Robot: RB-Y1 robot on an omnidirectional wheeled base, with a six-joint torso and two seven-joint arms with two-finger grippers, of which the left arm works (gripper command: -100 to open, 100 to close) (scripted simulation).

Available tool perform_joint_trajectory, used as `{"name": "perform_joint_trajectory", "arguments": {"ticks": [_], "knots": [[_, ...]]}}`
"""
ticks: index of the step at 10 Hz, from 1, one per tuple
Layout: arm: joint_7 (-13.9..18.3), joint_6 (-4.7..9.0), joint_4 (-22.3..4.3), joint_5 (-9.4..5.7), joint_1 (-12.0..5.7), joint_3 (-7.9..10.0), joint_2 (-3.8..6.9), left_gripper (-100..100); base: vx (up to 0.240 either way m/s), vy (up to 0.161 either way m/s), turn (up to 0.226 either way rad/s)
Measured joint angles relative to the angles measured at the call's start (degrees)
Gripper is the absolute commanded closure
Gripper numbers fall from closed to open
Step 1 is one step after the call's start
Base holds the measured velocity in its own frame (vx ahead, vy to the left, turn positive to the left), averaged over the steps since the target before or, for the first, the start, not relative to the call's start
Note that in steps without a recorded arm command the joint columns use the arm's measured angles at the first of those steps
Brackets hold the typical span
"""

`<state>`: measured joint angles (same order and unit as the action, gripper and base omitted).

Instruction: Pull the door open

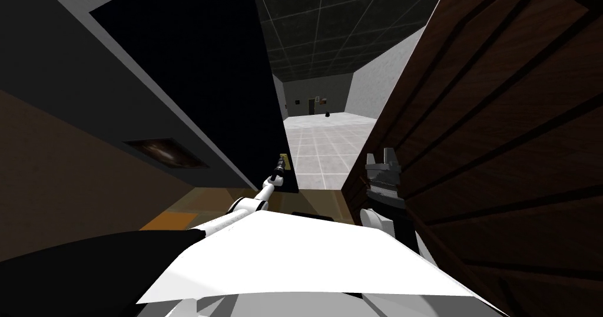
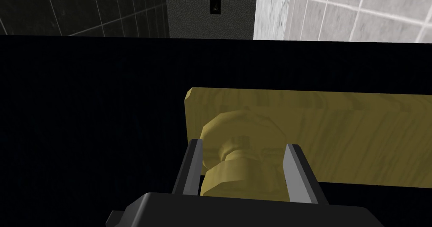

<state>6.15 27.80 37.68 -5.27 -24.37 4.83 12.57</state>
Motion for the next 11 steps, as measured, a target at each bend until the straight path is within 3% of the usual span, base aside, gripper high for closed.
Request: {"name": "perform_joint_trajectory", "arguments": {"ticks": [4,11], "knots": [[1.6,0.46,-0.1,0.25,-0.39,-1.37,0.98,100,-0.169,0.087,-0.133],[7.6,1.36,-0.6,1.25,0.15,-6.72,3.73,100,-0.228,0.136,-0.162]]}}
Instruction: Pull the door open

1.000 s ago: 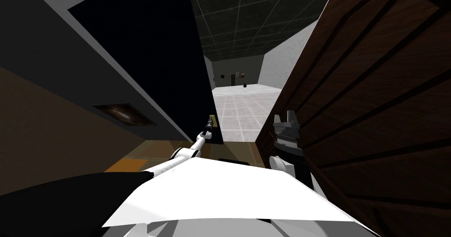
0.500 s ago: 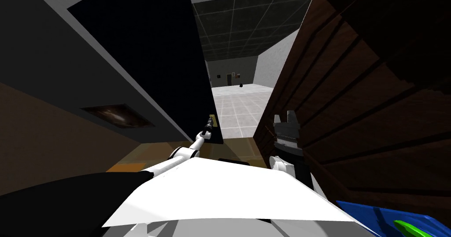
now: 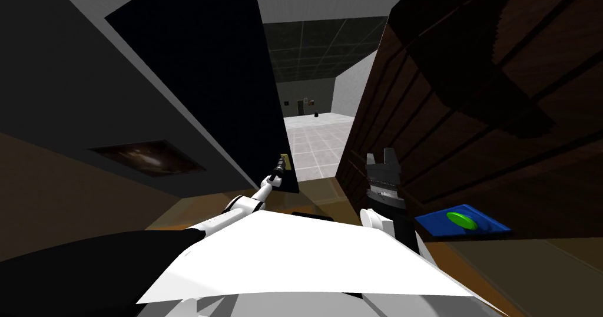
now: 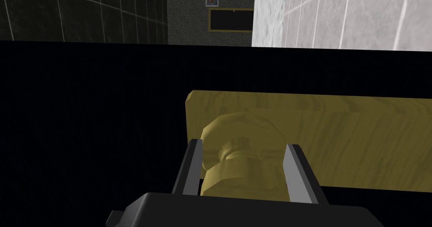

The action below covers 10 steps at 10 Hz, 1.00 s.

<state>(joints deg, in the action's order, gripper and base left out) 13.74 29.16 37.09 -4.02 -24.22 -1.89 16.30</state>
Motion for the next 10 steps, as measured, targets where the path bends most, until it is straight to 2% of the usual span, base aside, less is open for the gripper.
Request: {"name": "perform_joint_trajectory", "arguments": {"ticks": [2,4,10], "knots": [[0.9,-0.01,0.0,0.19,0.25,-0.88,0.18,100,-0.127,0.059,-0.066],[1.8,0.54,-0.1,0.4,-0.1,-1.82,0.67,100,-0.224,0.121,-0.106],[6.1,1.42,1.5,1.8,0.37,-7.13,1.88,100,-0.228,0.166,-0.114]]}}
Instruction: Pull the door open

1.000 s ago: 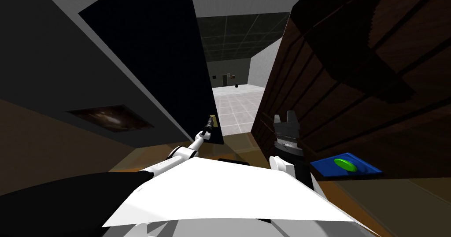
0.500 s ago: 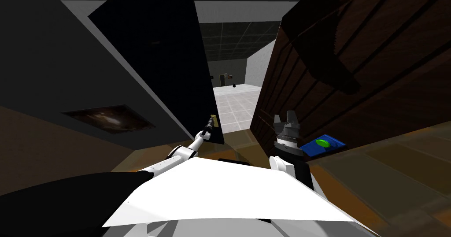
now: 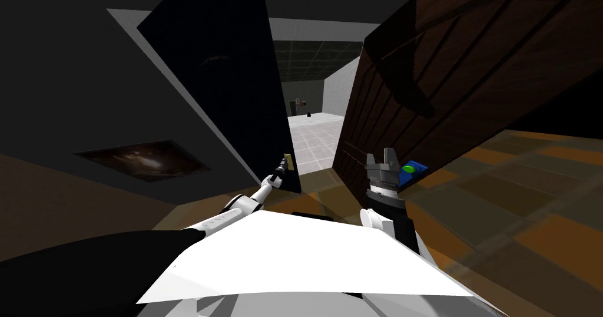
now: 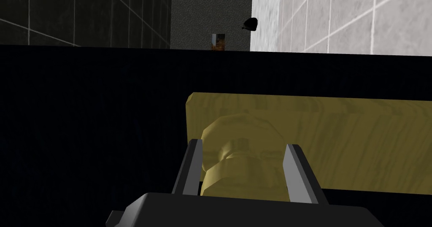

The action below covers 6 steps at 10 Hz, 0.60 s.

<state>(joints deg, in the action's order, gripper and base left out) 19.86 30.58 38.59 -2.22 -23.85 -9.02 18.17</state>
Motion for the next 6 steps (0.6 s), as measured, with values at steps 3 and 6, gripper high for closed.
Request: {"name": "perform_joint_trajectory", "arguments": {"ticks": [3,6], "knots": [[1.2,0.02,0.5,0.41,0.51,-1.56,0.39,100,-0.148,0.062,-0.055],[3.1,1.02,1.0,0.92,0.39,-3.64,1.31,100,-0.186,0.154,-0.077]]}}
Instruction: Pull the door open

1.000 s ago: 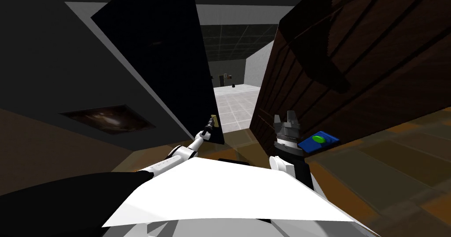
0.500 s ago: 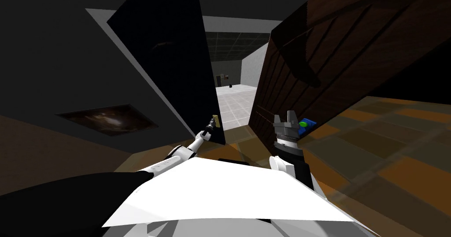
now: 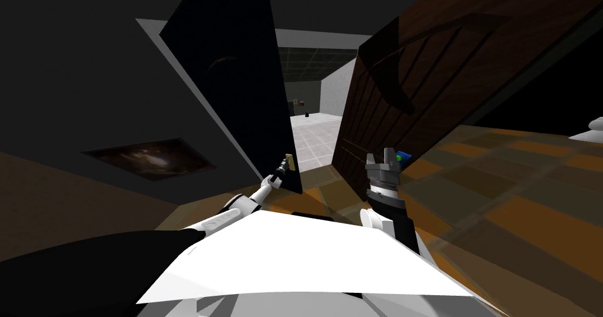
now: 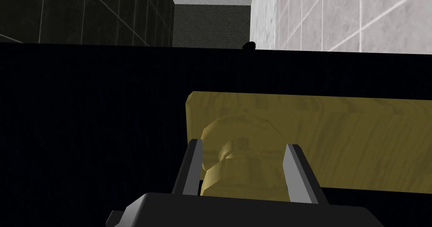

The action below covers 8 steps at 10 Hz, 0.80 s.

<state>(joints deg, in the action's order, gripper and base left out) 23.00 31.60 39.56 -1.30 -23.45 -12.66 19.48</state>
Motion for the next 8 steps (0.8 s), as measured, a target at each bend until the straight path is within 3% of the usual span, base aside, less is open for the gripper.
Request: {"name": "perform_joint_trajectory", "arguments": {"ticks": [4,8], "knots": [[2.9,0.78,1.8,0.93,0.83,-3.49,1.35,100,-0.17,0.131,-0.055],[4.2,1.55,1.8,1.35,0.9,-5.24,1.86,100,-0.126,0.113,-0.072]]}}
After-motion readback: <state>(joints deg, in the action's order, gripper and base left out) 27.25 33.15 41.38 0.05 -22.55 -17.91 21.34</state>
